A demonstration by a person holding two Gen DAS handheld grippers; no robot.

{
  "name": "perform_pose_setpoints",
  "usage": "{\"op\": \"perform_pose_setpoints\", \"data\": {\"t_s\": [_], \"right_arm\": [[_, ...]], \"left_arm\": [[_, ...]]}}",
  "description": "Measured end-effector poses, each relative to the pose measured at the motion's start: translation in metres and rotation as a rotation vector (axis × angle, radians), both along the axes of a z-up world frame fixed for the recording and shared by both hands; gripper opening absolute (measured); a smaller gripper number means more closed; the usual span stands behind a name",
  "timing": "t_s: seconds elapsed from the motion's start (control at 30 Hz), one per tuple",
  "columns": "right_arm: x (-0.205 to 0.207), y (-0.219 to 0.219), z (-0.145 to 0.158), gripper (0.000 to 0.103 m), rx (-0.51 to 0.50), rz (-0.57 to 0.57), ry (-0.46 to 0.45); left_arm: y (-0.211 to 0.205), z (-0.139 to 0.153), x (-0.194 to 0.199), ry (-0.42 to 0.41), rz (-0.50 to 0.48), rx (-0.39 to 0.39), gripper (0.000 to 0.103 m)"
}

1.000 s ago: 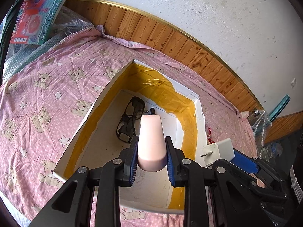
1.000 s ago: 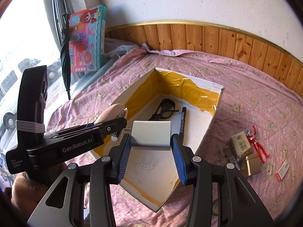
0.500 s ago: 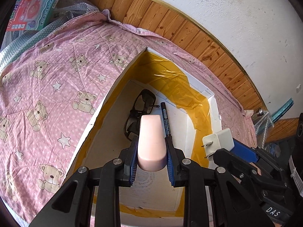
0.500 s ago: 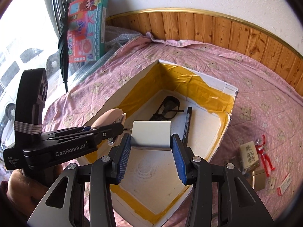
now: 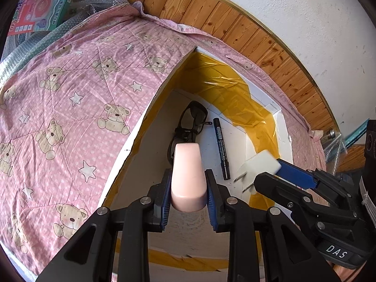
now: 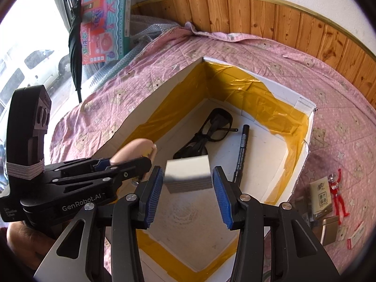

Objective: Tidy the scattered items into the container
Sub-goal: 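Open the left tool releasing the stapler while the right tool releases the charger, then withdraw both tools from the box toward the remaining items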

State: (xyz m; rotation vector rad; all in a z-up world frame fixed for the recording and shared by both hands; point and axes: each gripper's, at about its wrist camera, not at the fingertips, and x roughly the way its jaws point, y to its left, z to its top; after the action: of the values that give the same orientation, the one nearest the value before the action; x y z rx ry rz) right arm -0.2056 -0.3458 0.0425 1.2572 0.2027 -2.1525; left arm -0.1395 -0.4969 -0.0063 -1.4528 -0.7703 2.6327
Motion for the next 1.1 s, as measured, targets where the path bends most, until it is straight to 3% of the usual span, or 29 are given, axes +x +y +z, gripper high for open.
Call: {"op": "perform_pose_setpoints", "data": {"t_s": [0.33,0.67,1.1], "right_arm": [[0.009,0.018,0.007,0.047,-0.03,-0.039,-0.009],[0.032,0.041,0.02,0.047,-0.084,-0.055,0.001],[0.065,0.068,0.04,0.047,-0.151,-0.074,0.023]], "left_arm": [[0.004,0.005,0.005,0.0,0.007,-0.009,0.034],[0.028,0.028,0.024,0.037,-0.007,-0.077,0.037],[0.054,0.053,0.054,0.088,-0.025,-0.094,0.041]]}}
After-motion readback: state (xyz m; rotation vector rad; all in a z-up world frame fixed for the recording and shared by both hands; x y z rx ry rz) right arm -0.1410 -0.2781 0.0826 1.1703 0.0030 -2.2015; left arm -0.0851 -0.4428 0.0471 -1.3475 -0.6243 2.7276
